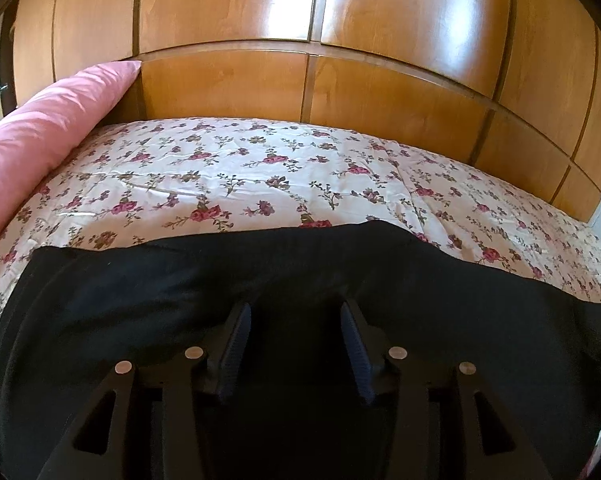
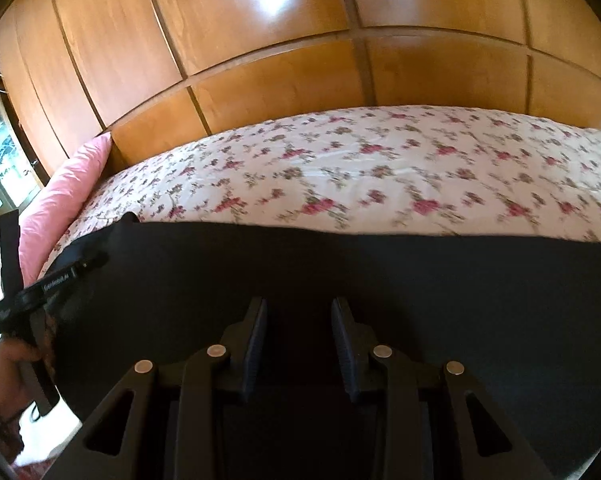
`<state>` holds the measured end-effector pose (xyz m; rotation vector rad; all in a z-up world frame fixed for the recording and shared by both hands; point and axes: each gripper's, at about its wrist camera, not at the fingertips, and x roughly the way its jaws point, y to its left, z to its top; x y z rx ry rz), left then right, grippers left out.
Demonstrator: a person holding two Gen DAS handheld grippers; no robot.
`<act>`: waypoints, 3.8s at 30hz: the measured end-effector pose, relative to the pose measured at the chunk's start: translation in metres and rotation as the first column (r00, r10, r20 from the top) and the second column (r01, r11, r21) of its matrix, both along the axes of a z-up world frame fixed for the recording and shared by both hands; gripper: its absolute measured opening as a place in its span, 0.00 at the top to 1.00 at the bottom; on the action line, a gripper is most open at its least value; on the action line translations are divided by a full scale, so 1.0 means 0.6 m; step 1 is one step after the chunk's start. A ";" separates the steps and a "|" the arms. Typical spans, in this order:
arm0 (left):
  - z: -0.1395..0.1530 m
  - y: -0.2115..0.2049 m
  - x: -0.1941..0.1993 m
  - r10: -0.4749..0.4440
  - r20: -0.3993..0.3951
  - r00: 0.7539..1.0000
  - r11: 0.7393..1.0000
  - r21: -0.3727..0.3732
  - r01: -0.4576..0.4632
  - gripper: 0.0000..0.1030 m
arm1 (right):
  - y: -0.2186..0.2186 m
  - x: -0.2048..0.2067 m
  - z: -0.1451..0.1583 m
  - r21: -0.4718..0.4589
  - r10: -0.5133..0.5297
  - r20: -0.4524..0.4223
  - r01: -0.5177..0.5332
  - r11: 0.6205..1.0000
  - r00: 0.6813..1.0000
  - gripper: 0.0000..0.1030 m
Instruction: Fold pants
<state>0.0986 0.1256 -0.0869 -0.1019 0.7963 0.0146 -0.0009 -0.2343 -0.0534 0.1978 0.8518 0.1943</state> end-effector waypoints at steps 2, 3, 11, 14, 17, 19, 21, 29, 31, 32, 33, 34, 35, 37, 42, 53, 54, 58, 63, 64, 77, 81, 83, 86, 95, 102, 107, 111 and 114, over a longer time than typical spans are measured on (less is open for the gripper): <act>0.005 0.000 -0.009 0.010 -0.001 1.000 1.000 -0.005 -0.010 0.54 | -0.018 -0.012 0.002 -0.018 -0.020 -0.015 0.020 1.000 1.000 0.67; 0.009 -0.001 -0.017 0.016 0.007 1.000 1.000 -0.015 -0.016 0.54 | -0.029 -0.018 0.004 -0.018 -0.032 -0.019 0.032 0.999 0.999 0.67; 0.033 -0.063 -0.059 -0.168 0.088 0.982 0.966 -0.183 0.182 0.54 | -0.106 -0.047 -0.010 0.017 -0.145 -0.062 0.146 0.989 0.988 0.67; 0.030 -0.112 -0.054 -0.263 0.062 0.963 0.951 -0.151 0.269 0.54 | -0.119 -0.048 -0.007 0.044 -0.161 -0.068 0.164 0.985 0.985 0.67; 0.008 -0.135 -0.055 -0.288 0.024 0.957 0.955 -0.067 0.289 0.54 | -0.139 -0.058 -0.003 0.036 -0.187 -0.065 0.190 0.981 0.980 0.67; -0.008 -0.131 -0.059 -0.296 0.026 0.955 0.954 -0.049 0.297 0.54 | -0.172 -0.071 0.005 0.002 -0.241 -0.053 0.242 0.970 0.969 0.67; -0.011 -0.123 -0.063 -0.292 0.054 0.955 0.952 -0.072 0.296 0.54 | -0.215 -0.089 0.014 -0.006 -0.319 -0.042 0.319 0.948 0.947 0.66; -0.011 -0.112 -0.070 -0.274 0.074 0.959 0.955 -0.100 0.280 0.54 | -0.422 -0.224 0.029 0.187 -0.670 -0.051 0.666 0.722 0.741 0.59; -0.009 -0.105 -0.066 -0.262 0.067 0.963 0.954 -0.137 0.268 0.54 | -0.451 -0.242 0.013 0.242 -0.700 -0.088 0.697 0.675 0.709 0.57; -0.007 -0.101 -0.064 -0.256 0.062 0.965 0.951 -0.162 0.263 0.54 | -0.467 -0.247 -0.001 0.299 -0.707 -0.118 0.703 0.645 0.698 0.57; -0.004 -0.095 -0.062 -0.249 0.060 0.967 0.947 -0.194 0.256 0.54 | -0.475 -0.249 -0.012 0.343 -0.704 -0.136 0.700 0.626 0.697 0.57; 0.000 -0.086 -0.059 -0.239 0.055 0.969 0.941 -0.231 0.245 0.54 | -0.482 -0.249 -0.025 0.399 -0.699 -0.158 0.693 0.601 0.697 0.55; 0.002 -0.079 -0.057 -0.227 0.052 0.972 0.939 -0.254 0.233 0.54 | -0.485 -0.247 -0.032 0.431 -0.693 -0.165 0.684 0.589 0.701 0.52; 0.011 -0.060 -0.050 -0.183 0.049 0.982 0.945 -0.266 0.189 0.54 | -0.490 -0.241 -0.050 0.501 -0.669 -0.173 0.649 0.572 0.723 0.49; 0.024 -0.007 -0.038 -0.067 0.059 0.996 0.972 -0.219 0.079 0.54 | -0.500 -0.223 -0.062 0.532 -0.675 -0.156 0.637 0.558 0.721 0.49; -0.014 0.063 -0.044 0.022 0.036 0.999 0.979 -0.201 -0.015 0.54 | -0.455 -0.176 0.025 0.435 -0.683 -0.045 0.629 0.644 0.729 0.80; -0.014 0.062 -0.047 0.022 0.043 0.999 0.980 -0.201 -0.013 0.54 | -0.446 -0.175 0.041 0.422 -0.680 -0.025 0.624 0.658 0.733 0.80; -0.014 0.062 -0.049 0.021 0.047 0.999 0.981 -0.195 -0.012 0.54 | -0.384 -0.157 0.120 0.351 -0.651 0.084 0.589 0.728 0.755 0.81; -0.011 0.074 -0.054 0.028 0.047 0.998 0.968 -0.252 -0.016 0.54 | -0.275 -0.142 0.201 0.290 -0.559 0.221 0.494 0.820 0.799 0.82; -0.010 0.078 -0.057 0.029 0.046 0.999 0.964 -0.265 -0.016 0.54 | -0.252 -0.138 0.213 0.278 -0.536 0.245 0.471 0.837 0.808 0.82; 0.002 0.106 -0.071 0.050 0.028 0.998 0.931 -0.364 -0.036 0.54 | 0.100 -0.084 0.246 -0.065 -0.024 0.380 0.053 0.996 0.925 0.82; 0.006 0.111 -0.078 0.046 0.029 0.999 0.929 -0.367 -0.032 0.54 | 0.195 -0.065 0.197 -0.154 0.140 0.328 -0.094 0.984 0.934 0.82; 0.008 0.113 -0.081 0.045 0.030 0.999 0.931 -0.364 -0.031 0.54 | 0.235 -0.056 0.163 -0.189 0.218 0.290 -0.168 0.968 0.932 0.82; 0.010 0.116 -0.086 0.037 0.034 0.999 0.930 -0.367 -0.022 0.54 | 0.276 -0.047 0.112 -0.227 0.313 0.219 -0.264 0.938 0.924 0.82; 0.009 0.107 -0.091 0.019 0.031 0.999 0.928 -0.373 -0.006 0.54 | 0.289 -0.048 0.021 -0.225 0.426 0.045 -0.406 0.886 0.904 0.67; 0.033 0.068 -0.108 -0.073 0.073 0.995 0.911 -0.402 0.096 0.54 | 0.192 -0.074 0.065 0.081 0.421 0.100 -0.429 0.900 0.902 0.51; 0.071 0.007 -0.117 -0.196 0.148 0.969 0.886 -0.396 0.240 0.54 | 0.075 -0.074 0.106 0.065 0.169 0.181 -0.184 0.981 0.969 0.51; 0.086 -0.062 -0.108 -0.307 0.150 0.940 0.883 -0.324 0.340 0.54 | 0.018 -0.060 0.094 0.000 0.039 0.136 -0.039 0.999 0.990 0.66; 0.065 -0.109 -0.081 -0.350 0.070 0.934 0.892 -0.278 0.356 0.54 | 0.011 -0.054 0.060 -0.057 0.031 0.081 -0.027 0.998 0.996 0.71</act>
